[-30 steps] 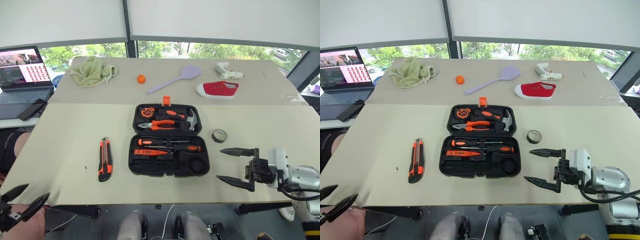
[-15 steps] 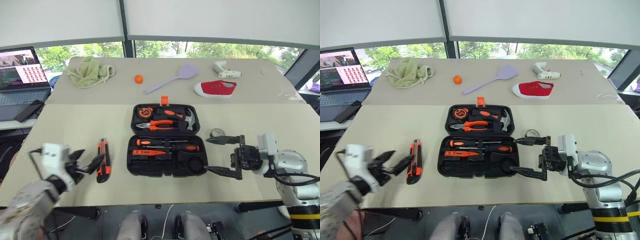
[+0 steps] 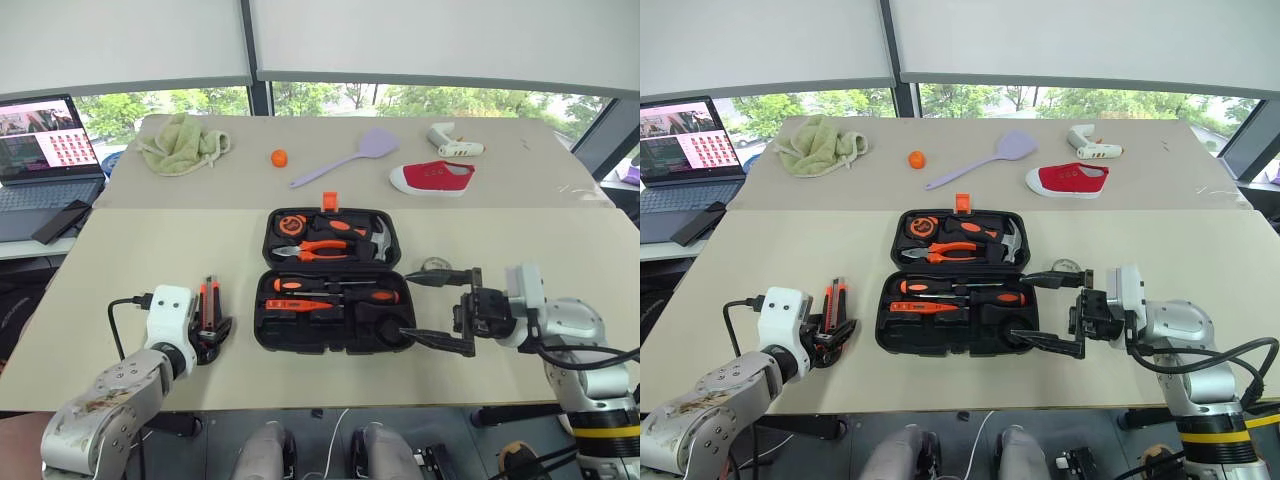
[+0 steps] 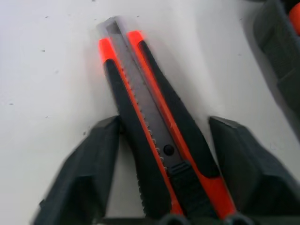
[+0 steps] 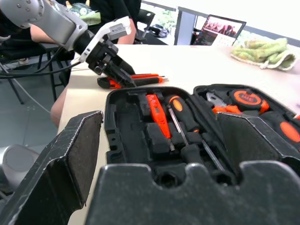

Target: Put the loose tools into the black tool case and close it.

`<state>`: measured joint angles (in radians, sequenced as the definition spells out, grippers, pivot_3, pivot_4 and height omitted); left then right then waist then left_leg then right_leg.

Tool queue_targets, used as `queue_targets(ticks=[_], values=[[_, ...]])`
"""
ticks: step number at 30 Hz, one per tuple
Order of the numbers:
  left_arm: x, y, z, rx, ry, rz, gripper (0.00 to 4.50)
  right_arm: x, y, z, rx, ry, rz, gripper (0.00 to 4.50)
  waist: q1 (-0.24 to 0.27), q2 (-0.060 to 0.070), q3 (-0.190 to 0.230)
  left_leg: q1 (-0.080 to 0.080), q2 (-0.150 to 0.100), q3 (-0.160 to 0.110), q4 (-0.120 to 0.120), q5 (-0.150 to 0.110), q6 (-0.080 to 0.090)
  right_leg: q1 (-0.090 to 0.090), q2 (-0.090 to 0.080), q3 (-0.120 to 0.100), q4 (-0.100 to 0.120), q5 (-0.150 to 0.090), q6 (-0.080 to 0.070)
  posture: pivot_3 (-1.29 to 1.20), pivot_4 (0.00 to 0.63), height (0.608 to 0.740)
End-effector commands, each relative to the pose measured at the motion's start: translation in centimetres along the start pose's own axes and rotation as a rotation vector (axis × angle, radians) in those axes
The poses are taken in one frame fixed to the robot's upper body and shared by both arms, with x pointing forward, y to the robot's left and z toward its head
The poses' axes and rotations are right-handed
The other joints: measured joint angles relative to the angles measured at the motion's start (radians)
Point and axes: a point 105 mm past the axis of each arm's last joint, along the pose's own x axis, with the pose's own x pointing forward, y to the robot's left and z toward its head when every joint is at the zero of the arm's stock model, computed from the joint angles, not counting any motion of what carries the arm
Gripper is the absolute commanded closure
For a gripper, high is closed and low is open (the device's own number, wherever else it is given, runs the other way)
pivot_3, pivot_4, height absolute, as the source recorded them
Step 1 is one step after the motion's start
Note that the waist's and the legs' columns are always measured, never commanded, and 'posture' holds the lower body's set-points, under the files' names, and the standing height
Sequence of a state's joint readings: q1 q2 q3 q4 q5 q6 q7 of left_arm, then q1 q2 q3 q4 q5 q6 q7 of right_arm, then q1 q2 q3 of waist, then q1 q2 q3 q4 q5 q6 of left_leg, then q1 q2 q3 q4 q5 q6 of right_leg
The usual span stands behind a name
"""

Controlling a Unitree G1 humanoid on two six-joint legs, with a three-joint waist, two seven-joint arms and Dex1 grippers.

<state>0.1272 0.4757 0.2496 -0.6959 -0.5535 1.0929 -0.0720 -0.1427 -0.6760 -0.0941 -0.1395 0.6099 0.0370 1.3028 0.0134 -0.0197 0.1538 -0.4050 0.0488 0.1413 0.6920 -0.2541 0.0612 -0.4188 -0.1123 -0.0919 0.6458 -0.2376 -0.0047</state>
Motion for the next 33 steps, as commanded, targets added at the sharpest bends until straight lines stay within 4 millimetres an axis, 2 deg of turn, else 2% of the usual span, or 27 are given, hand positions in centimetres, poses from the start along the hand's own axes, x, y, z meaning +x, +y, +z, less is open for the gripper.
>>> queue_targets(ticks=[1,4,7,9,11,12,14,16,18,20,22,25,27,33], values=[[-0.6,0.9,0.3,0.009,-0.012,-0.018,2.76,-0.2,-0.1,1.0,-0.035,-0.009,-0.01,0.0,0.0,0.0,0.0,0.0,0.0,0.0,0.0,0.0,0.0,0.0,0.0,0.0,0.0,0.0,0.0,0.0,0.15,0.74],[-1.7,3.1,2.7,0.046,-0.127,-0.042,2.76,-0.3,-0.1,0.9,-0.034,-0.003,-0.015,0.0,-0.002,0.0,0.0,-0.001,0.0,0.0,0.0,0.0,0.0,-0.002,0.0,0.0,0.0,0.0,-0.001,0.0,0.15,0.74],[-2.3,3.8,4.2,0.078,-0.205,-0.104,2.76,-0.5,-0.2,0.9,-0.036,0.003,-0.02,0.0,-0.001,0.0,0.001,-0.002,0.001,0.0,0.0,0.0,0.0,-0.003,0.0,-0.002,0.0,-0.001,-0.002,0.0,0.15,0.74],[-3.0,3.2,6.0,0.178,-0.296,-0.259,2.76,-0.8,-0.3,0.9,-0.041,0.012,-0.031,0.0,0.001,0.0,0.001,-0.002,0.001,0.0,0.0,-0.004,-0.005,-0.003,-0.001,-0.002,0.0,-0.001,-0.002,0.0,0.15,0.74],[-4.6,0.2,7.9,0.34,-0.402,-0.592,2.76,-1.4,-0.5,1.0,-0.048,0.031,-0.049,0.0,0.007,0.0,0.001,-0.003,0.0,0.0,0.0,-0.004,-0.007,-0.003,-0.001,-0.004,-0.001,-0.001,-0.002,0.0,0.15,0.74],[-4.8,-0.9,8.2,0.378,-0.384,-0.714,2.76,-1.8,-0.6,1.1,-0.05,0.043,-0.061,0.0,0.013,0.0,0.002,-0.003,0.0,0.0,0.0,-0.005,-0.007,-0.004,-0.002,-0.004,-0.001,-0.001,-0.002,0.0,0.15,0.74],[-4.4,-3.4,8.0,0.513,-0.281,-0.928,2.76,-2.8,-0.6,1.3,-0.046,0.069,-0.088,0.0,0.024,0.002,0.002,-0.007,0.0,0.0,0.001,-0.005,-0.008,-0.005,-0.001,-0.006,-0.003,-0.001,-0.003,0.0,0.15,0.74],[-3.8,-5.3,7.3,0.663,-0.204,-1.054,2.76,-3.6,-0.4,1.4,-0.041,0.092,-0.112,0.0,0.027,0.003,0.002,-0.006,-0.001,-0.001,0.002,-0.005,-0.008,-0.004,-0.001,-0.006,-0.004,-0.001,-0.002,0.0,0.15,0.74],[-3.0,-7.6,7.7,0.719,-0.199,-1.136,2.76,-4.3,0.1,1.4,-0.034,0.117,-0.128,0.0,0.027,0.007,0.002,-0.006,-0.002,0.003,0.001,-0.004,-0.007,-0.002,-0.001,-0.004,-0.005,0.001,0.001,0.0,0.15,0.74],[-2.3,-9.3,7.9,0.74,-0.203,-1.178,2.76,-4.7,0.5,1.4,-0.028,0.131,-0.139,0.0,0.025,0.006,0.002,-0.008,-0.004,0.003,0.001,0.0,0.001,-0.003,0.0,-0.003,-0.005,0.0,0.004,0.0,0.15,0.74],[-1.4,-10.5,7.1,0.851,-0.15,-1.21,2.76,-4.9,1.0,1.7,-0.022,0.141,-0.153,0.0,0.016,0.005,0.003,-0.009,-0.003,0.003,0.002,0.001,0.001,-0.004,0.002,-0.002,-0.004,0.001,0.004,0.0,0.15,0.74],[-0.1,-11.4,6.1,0.955,-0.106,-1.214,2.76,-5.2,1.6,1.8,-0.016,0.155,-0.166,0.0,0.006,0.005,0.003,-0.008,-0.003,0.003,0.002,0.001,0.0,-0.004,0.004,-0.001,-0.004,0.001,0.004,0.0,0.15,0.74],[0.8,-11.2,5.7,1.003,-0.085,-1.174,2.76,-5.2,2.1,1.9,-0.009,0.158,-0.179,0.0,0.005,0.004,0.003,-0.008,-0.002,0.002,0.001,0.002,0.0,-0.003,0.005,-0.001,-0.004,0.0,0.005,0.0,0.15,0.74],[1.6,-10.9,5.1,1.033,-0.043,-1.132,2.76,-5.4,3.0,1.8,0.012,0.172,-0.193,0.0,0.006,0.004,0.004,-0.008,-0.001,0.001,0.002,-0.003,0.007,-0.003,0.005,-0.001,-0.004,0.0,0.005,0.0,0.15,0.74]])
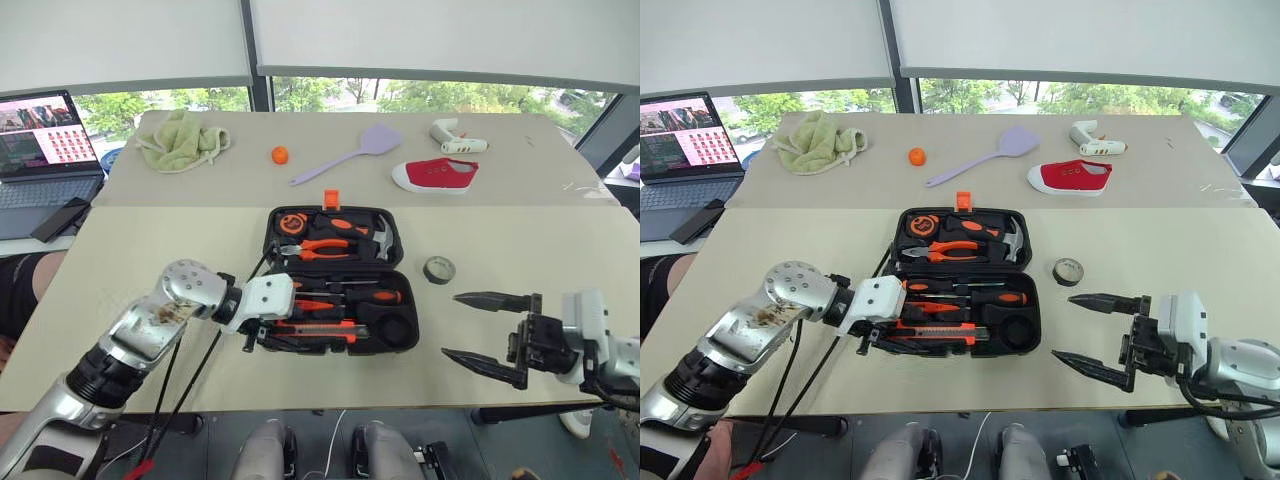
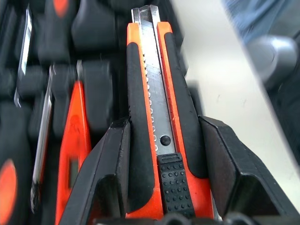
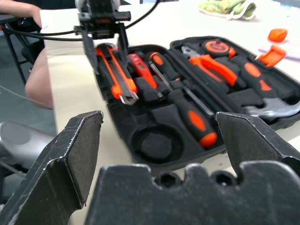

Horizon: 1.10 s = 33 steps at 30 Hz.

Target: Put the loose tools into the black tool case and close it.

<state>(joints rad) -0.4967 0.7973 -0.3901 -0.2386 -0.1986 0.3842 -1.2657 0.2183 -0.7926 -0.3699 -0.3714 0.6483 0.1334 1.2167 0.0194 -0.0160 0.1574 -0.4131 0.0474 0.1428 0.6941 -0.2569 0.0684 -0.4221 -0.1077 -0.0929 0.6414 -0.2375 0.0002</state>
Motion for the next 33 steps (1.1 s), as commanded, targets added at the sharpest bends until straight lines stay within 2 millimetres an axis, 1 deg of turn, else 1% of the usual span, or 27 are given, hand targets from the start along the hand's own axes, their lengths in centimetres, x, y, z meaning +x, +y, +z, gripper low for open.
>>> queue_targets(ticks=[1,3,8,13,15,17,18,20,22,24,26,28,31,32,33], values=[[0.1,0.5,0.3,0.03,0.018,0.023,2.76,-0.2,0.2,1.1,-0.035,-0.019,-0.011,0.0,0.0,0.0,0.0,0.0,0.0,0.0,0.0,0.0,0.0,0.0,0.0,0.0,0.0,0.0,0.0,0.0,0.15,0.74],[0.4,0.4,0.4,0.033,0.013,0.022,2.76,-0.2,0.2,1.1,-0.034,-0.02,-0.012,0.0,0.001,0.0,0.0,0.0,0.0,0.0,0.0,0.0,0.0,0.0,0.0,0.0,0.0,0.0,0.0,0.0,0.15,0.74],[1.6,-0.1,0.7,0.026,0.0,-0.006,2.76,-0.1,0.3,1.1,-0.029,-0.022,-0.008,0.0,0.002,0.0,0.0,0.0,0.0,0.0,0.001,0.0,0.0,0.0,0.0,0.0,0.0,0.0,0.0,0.0,0.15,0.74],[2.0,-0.4,0.3,-0.004,0.035,-0.033,2.76,0.1,0.4,1.0,-0.027,-0.026,-0.004,0.0,0.005,0.0,0.0,0.0,0.0,0.0,0.001,0.0,0.0,0.001,0.0,0.0,0.0,0.0,0.0,0.0,0.15,0.74],[2.0,-0.2,-0.1,-0.026,0.051,-0.01,2.76,0.3,0.5,0.9,-0.026,-0.027,-0.001,0.0,0.006,0.0,0.0,0.0,0.0,0.0,0.001,0.0,0.0,0.001,0.0,0.0,0.0,0.0,0.0,0.0,0.15,0.74],[2.0,0.2,-0.1,-0.014,0.05,0.017,1.76,0.4,0.4,1.0,-0.027,-0.032,0.0,0.0,0.006,0.0,0.0,0.001,0.0,0.0,0.001,0.0,0.0,0.001,0.0,0.0,0.0,0.0,0.0,0.0,0.15,0.74],[1.9,0.3,0.1,-0.011,0.043,0.021,1.62,0.4,0.4,1.0,-0.028,-0.034,0.0,0.0,0.006,0.0,0.0,0.001,0.0,0.0,0.001,0.0,0.0,0.002,0.0,0.0,0.0,0.0,0.0,0.0,0.15,0.74],[1.9,0.6,0.5,0.008,0.017,0.036,0.86,0.5,0.3,1.0,-0.029,-0.037,-0.001,0.0,0.006,0.0,0.0,0.003,0.0,0.0,0.001,0.0,0.0,0.002,0.0,0.0,0.0,0.0,0.0,0.0,0.15,0.74],[1.9,0.7,2.1,0.031,-0.09,0.046,0.05,0.7,0.2,0.9,-0.03,-0.039,-0.001,0.0,0.006,0.0,0.0,0.002,0.0,0.0,0.001,0.0,0.001,0.002,0.0,0.001,0.0,0.0,0.0,0.0,0.15,0.74],[1.6,0.9,3.5,0.014,-0.199,0.059,0.02,0.8,0.2,0.9,-0.03,-0.041,0.0,0.0,0.006,0.0,0.0,0.002,0.0,0.0,0.001,0.0,0.0,0.002,0.0,0.001,0.0,0.0,0.0,0.0,0.15,0.74],[1.1,0.9,4.4,0.004,-0.274,0.064,0.02,0.9,0.1,0.8,-0.03,-0.044,0.0,0.0,0.007,0.0,0.0,0.001,0.0,0.0,0.002,0.001,-0.002,0.002,-0.001,0.0,0.001,0.0,0.0,0.0,0.15,0.74],[0.5,0.9,4.8,-0.001,-0.32,0.078,0.02,1.0,0.0,0.7,-0.031,-0.045,0.0,0.0,0.006,0.0,0.0,0.001,0.0,0.0,0.002,0.003,-0.005,0.001,-0.001,0.0,0.001,0.0,0.0,0.0,0.15,0.74],[-0.2,1.3,4.8,-0.015,-0.353,0.117,0.02,1.0,-0.1,0.6,-0.032,-0.046,-0.001,0.0,0.005,0.0,0.0,0.001,0.0,0.0,0.002,0.003,-0.005,0.001,-0.001,0.0,0.002,0.0,0.0,0.0,0.15,0.74],[-0.5,1.5,4.3,-0.034,-0.351,0.141,0.27,1.1,-0.2,0.6,-0.033,-0.048,-0.002,0.0,0.005,0.0,0.0,0.001,0.0,0.0,0.002,0.003,-0.005,0.001,-0.001,0.0,0.002,0.0,0.0,0.0,0.15,0.74],[-0.7,1.3,3.6,-0.042,-0.338,0.139,0.56,1.2,-0.2,0.6,-0.033,-0.05,-0.003,0.0,0.004,0.0,0.0,0.002,0.0,0.0,0.002,0.003,-0.005,0.002,-0.001,0.001,0.002,0.0,0.0,0.0,0.15,0.74]])
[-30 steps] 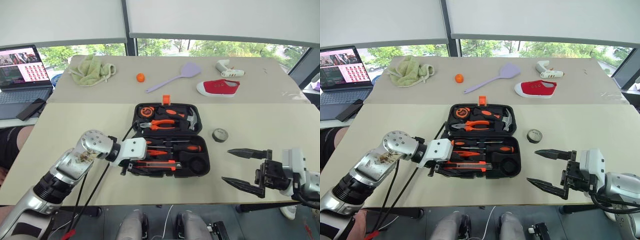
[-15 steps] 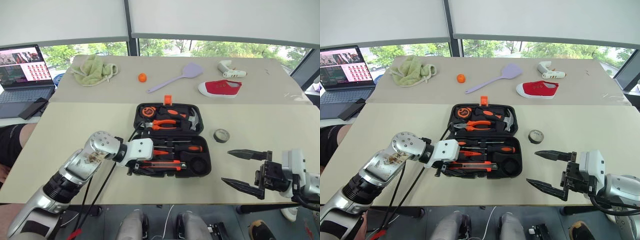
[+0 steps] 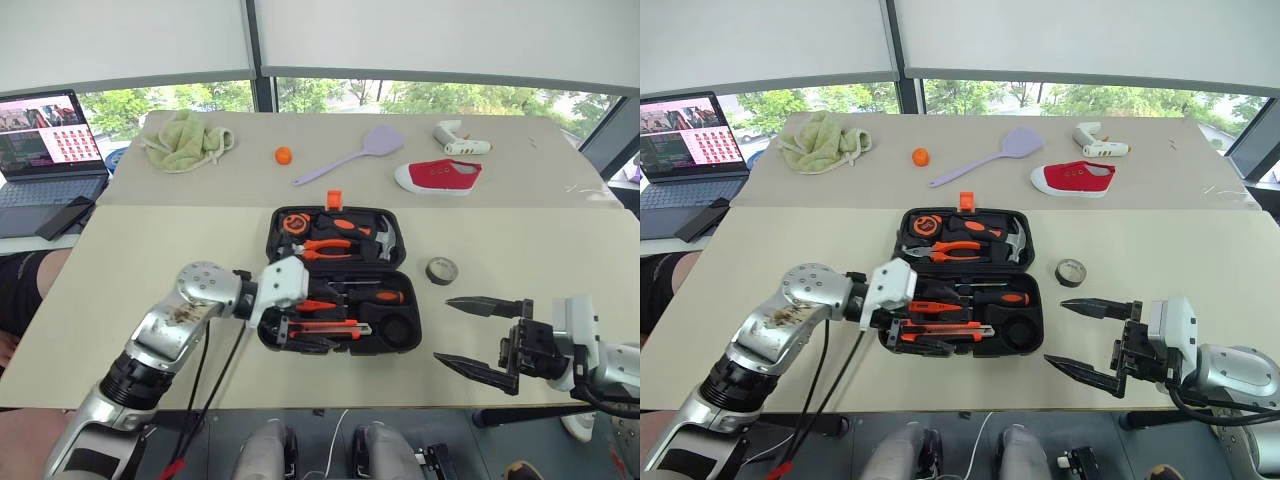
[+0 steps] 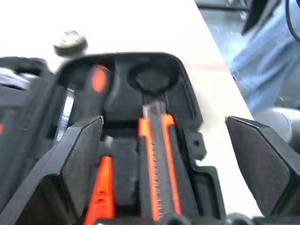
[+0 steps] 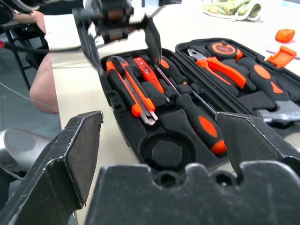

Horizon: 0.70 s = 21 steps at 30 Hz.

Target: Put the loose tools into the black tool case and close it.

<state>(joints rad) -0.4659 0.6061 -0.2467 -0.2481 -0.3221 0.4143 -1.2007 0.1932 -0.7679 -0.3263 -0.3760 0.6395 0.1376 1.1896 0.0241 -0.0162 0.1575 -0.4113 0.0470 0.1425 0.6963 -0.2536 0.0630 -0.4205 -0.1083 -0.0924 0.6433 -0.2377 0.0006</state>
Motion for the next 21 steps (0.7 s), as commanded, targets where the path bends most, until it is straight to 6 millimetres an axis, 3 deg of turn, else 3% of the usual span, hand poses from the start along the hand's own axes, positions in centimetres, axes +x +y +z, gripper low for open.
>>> queue_targets(ticks=[1,7,11,17,21], values=[[-1.3,0.0,-0.5,0.004,-0.018,0.039,0.77,0.3,-0.2,0.6,-0.043,-0.026,-0.004,0.0,-0.002,0.0,0.0,0.0,0.0,0.0,0.0,0.0,0.0,0.0,0.0,0.0,0.0,0.0,0.0,0.0,0.15,0.74],[-1.0,-1.1,-4.3,-0.011,0.097,0.034,3.15,0.4,-0.1,0.5,-0.037,-0.029,-0.008,0.0,0.0,0.0,0.0,0.0,0.0,0.0,-0.001,0.0,0.0,0.0,0.0,0.0,0.0,0.0,0.0,0.0,0.15,0.74],[-0.3,-1.6,-5.9,-0.018,0.14,0.024,4.47,0.2,-0.2,0.5,-0.033,-0.024,-0.013,0.0,0.006,0.0,0.0,0.001,-0.001,0.0,0.0,-0.004,0.006,0.001,-0.001,0.0,0.0,0.0,0.0,0.0,0.15,0.74],[0.4,-2.0,-7.7,-0.1,0.222,0.006,4.47,0.0,-0.1,0.5,-0.03,-0.02,-0.026,0.0,0.008,0.002,-0.001,0.003,-0.001,0.0,-0.001,-0.004,0.007,0.003,-0.001,0.0,0.0,0.0,0.0,0.0,0.15,0.74],[0.7,-2.4,-8.3,-0.06,0.269,-0.011,4.47,0.0,-0.1,0.5,-0.031,-0.022,-0.032,0.0,0.011,0.004,-0.003,0.007,-0.001,0.0,-0.001,-0.005,0.008,0.007,-0.001,0.0,-0.001,0.0,0.0,0.0,0.15,0.74]])
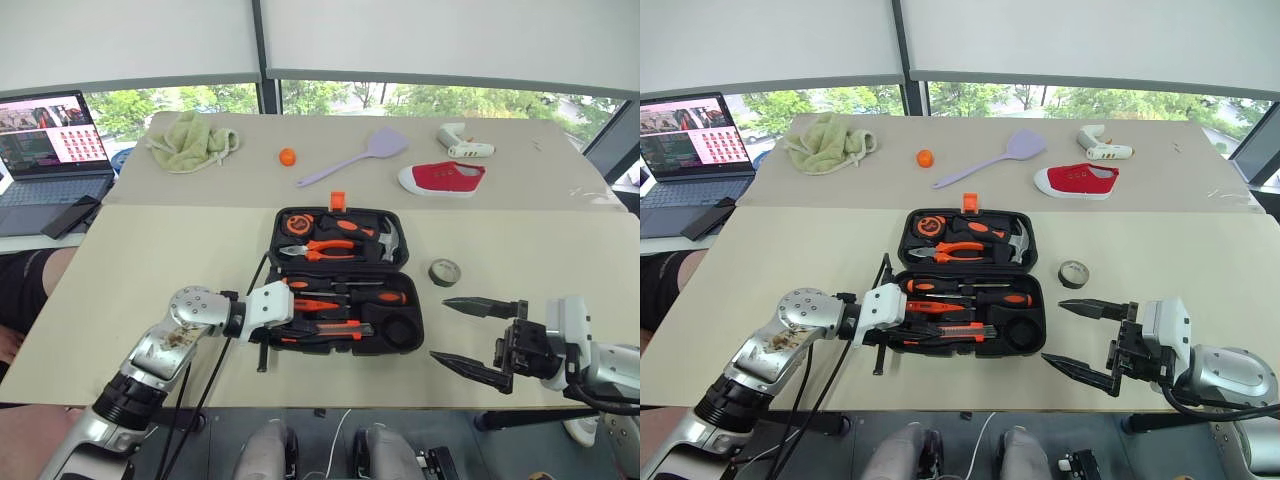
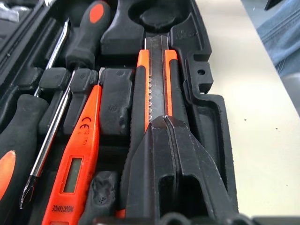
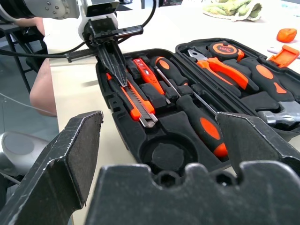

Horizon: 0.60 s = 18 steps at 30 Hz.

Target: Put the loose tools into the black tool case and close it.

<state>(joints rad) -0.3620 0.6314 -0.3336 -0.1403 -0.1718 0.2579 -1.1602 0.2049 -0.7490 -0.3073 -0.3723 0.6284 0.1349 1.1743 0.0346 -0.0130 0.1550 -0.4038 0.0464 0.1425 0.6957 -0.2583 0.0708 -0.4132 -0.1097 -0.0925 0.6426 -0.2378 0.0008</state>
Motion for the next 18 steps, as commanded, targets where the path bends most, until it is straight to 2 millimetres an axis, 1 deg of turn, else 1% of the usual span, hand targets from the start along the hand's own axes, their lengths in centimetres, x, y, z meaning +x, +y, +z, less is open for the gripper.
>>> queue_targets(ticks=[1,3,8,9,10,11,12,13,14,15,16,17,18], values=[[0.7,-1.2,-2.8,-0.062,0.113,-0.025,4.47,-0.2,-0.3,1.1,-0.057,-0.021,-0.022,0.0,0.001,0.002,-0.001,0.0,0.0,0.0,0.0,0.0,0.0,0.0,0.0,0.0,0.0,0.0,0.0,0.0,0.15,0.74],[1.0,-1.0,-2.8,-0.092,0.105,0.011,4.47,-0.2,-0.4,1.1,-0.056,-0.021,-0.028,0.0,0.001,0.003,-0.003,0.002,0.0,0.0,0.0,0.0,0.001,0.002,0.0,0.0,0.0,0.0,0.0,0.0,0.15,0.74],[0.9,-0.4,-1.7,-0.082,0.029,0.032,4.47,-0.4,-0.7,0.9,-0.051,-0.018,-0.049,0.0,0.004,0.005,-0.003,0.005,0.0,-0.001,-0.001,-0.001,0.001,0.005,-0.001,0.0,-0.001,0.0,0.0,0.0,0.15,0.74],[0.6,-0.1,-0.7,-0.075,-0.037,0.041,4.47,-0.5,-0.8,0.9,-0.049,-0.017,-0.06,0.0,0.003,0.005,-0.003,0.005,0.0,-0.001,-0.001,-0.001,0.001,0.005,-0.001,-0.001,-0.001,0.0,0.0,0.0,0.15,0.74],[0.1,0.2,0.5,-0.1,-0.125,0.056,4.47,-0.8,-1.0,0.8,-0.046,-0.014,-0.078,0.0,0.003,0.005,-0.003,0.005,0.0,-0.001,0.0,-0.001,0.002,0.005,-0.001,0.0,-0.001,0.0,0.0,0.0,0.15,0.74],[-0.3,0.4,1.3,-0.118,-0.187,0.064,4.47,-1.0,-1.1,0.7,-0.044,-0.013,-0.09,0.0,0.002,0.005,-0.003,0.004,0.0,-0.001,-0.001,-0.001,0.002,0.005,-0.002,0.0,-0.001,0.0,0.0,0.0,0.15,0.74],[-1.0,0.6,1.9,-0.151,-0.24,0.081,4.47,-1.4,-1.2,0.7,-0.041,-0.011,-0.109,0.0,0.002,0.004,-0.003,0.003,0.0,-0.001,-0.001,-0.001,0.002,0.004,-0.001,0.0,-0.001,0.0,0.0,0.0,0.15,0.74],[-2.2,0.6,2.8,-0.144,-0.307,0.081,4.47,-2.1,-1.5,0.6,-0.032,-0.011,-0.149,0.0,0.001,0.004,-0.003,0.002,0.0,-0.001,-0.001,-0.001,0.002,0.002,-0.001,0.0,-0.001,0.0,0.0,0.0,0.15,0.74],[-3.7,1.1,3.2,-0.16,-0.357,0.119,4.47,-3.1,-1.9,0.4,-0.02,-0.007,-0.197,0.0,0.001,0.003,-0.003,-0.001,0.001,-0.001,0.0,-0.001,0.002,0.0,-0.001,0.0,0.0,0.0,0.0,0.0,0.15,0.74],[-5.2,1.5,3.7,-0.154,-0.41,0.165,4.24,-4.0,-2.1,0.0,-0.007,-0.001,-0.241,0.0,0.001,0.003,-0.002,-0.003,0.001,-0.001,0.0,-0.001,0.001,-0.003,-0.001,0.0,0.0,0.0,0.0,0.0,0.15,0.74],[-6.5,1.9,3.8,-0.156,-0.431,0.204,3.97,-5.0,-2.2,-0.5,0.016,0.009,-0.282,0.0,0.001,0.003,-0.002,-0.004,0.001,-0.001,0.0,0.0,0.0,-0.005,-0.001,0.0,0.001,0.0,0.0,0.0,0.15,0.74],[-7.8,2.3,3.3,-0.155,-0.421,0.263,3.77,-6.1,-2.2,-1.3,0.034,0.028,-0.329,0.0,0.002,0.003,-0.002,-0.004,0.001,0.0,0.0,0.001,-0.001,-0.005,-0.001,0.0,0.001,0.0,0.0,0.0,0.15,0.74],[-9.0,2.6,2.6,-0.159,-0.404,0.309,3.46,-7.0,-2.1,-2.2,0.052,0.048,-0.369,0.0,0.002,0.003,-0.002,-0.004,0.001,0.0,0.0,0.001,-0.002,-0.005,-0.001,0.0,0.001,0.0,0.0,0.0,0.15,0.74]])
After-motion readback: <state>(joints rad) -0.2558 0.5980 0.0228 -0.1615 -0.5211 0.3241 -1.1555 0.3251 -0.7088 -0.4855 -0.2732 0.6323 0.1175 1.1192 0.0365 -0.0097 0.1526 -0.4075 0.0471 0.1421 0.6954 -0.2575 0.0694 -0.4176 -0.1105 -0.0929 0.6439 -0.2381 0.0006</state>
